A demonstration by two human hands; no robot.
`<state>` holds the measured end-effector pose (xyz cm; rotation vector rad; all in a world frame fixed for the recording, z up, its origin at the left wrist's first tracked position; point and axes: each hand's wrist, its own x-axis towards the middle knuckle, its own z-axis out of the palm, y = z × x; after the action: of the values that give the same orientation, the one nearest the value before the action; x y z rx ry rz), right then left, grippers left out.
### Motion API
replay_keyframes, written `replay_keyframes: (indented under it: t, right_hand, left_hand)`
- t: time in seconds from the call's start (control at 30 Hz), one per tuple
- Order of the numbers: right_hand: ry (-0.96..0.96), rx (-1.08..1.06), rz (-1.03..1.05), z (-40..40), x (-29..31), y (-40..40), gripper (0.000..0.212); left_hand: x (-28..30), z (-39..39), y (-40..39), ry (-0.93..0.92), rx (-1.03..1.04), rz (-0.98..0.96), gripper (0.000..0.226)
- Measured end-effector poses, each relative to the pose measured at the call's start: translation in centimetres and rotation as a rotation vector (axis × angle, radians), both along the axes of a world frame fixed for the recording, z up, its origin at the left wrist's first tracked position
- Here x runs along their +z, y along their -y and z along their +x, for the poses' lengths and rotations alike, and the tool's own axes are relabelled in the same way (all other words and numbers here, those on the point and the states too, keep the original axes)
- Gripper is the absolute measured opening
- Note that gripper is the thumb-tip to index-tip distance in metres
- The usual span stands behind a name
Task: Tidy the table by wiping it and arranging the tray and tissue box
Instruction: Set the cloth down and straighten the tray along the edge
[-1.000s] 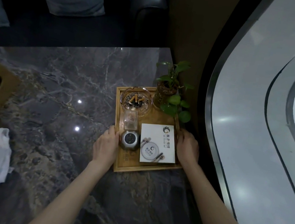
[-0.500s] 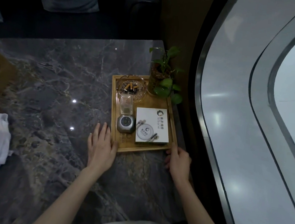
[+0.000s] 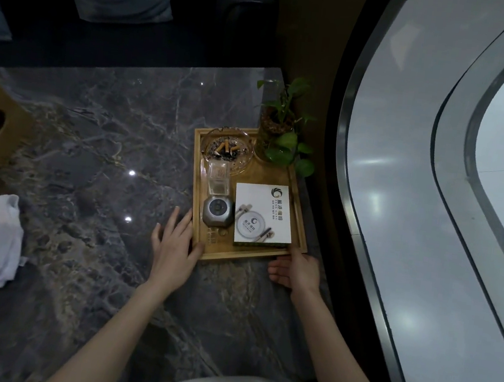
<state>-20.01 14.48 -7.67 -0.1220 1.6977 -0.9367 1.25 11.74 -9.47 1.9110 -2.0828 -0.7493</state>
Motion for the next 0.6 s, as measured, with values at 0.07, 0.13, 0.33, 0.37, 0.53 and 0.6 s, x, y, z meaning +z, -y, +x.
replay_keyframes:
  t: [0.07, 0.13, 0.33, 0.37, 0.53, 0.6]
  right_hand:
    - [0.009, -0.001, -0.002, -0.1, 0.0, 0.3, 0.037]
    - [0.015, -0.004, 0.0, -0.2, -0.1, 0.5, 0.038]
    - [0.037, -0.021, 0.002, -0.8, -0.3, 1.7, 0.043]
    - [0.036, -0.025, 0.0, -0.9, -0.3, 1.9, 0.045]
    - [0.023, -0.023, -0.011, -1.7, -0.1, 3.2, 0.048]
    - [0.028, -0.015, -0.009, -2.0, 0.1, 3.7, 0.048]
  left_hand:
    - [-0.1, 0.0, 0.2, -0.012, -0.004, -0.007, 0.054]
    - [-0.2, 0.0, 0.5, -0.016, -0.014, -0.005, 0.054]
    - [0.0, -0.6, 1.7, 0.053, -0.047, -0.002, 0.055]
    - [0.0, -0.8, 1.9, 0.064, -0.05, 0.004, 0.055]
    - [0.0, -1.8, 3.0, 0.068, -0.045, 0.037, 0.056]
    - [0.1, -2.0, 3.4, 0.047, -0.043, 0.044, 0.055]
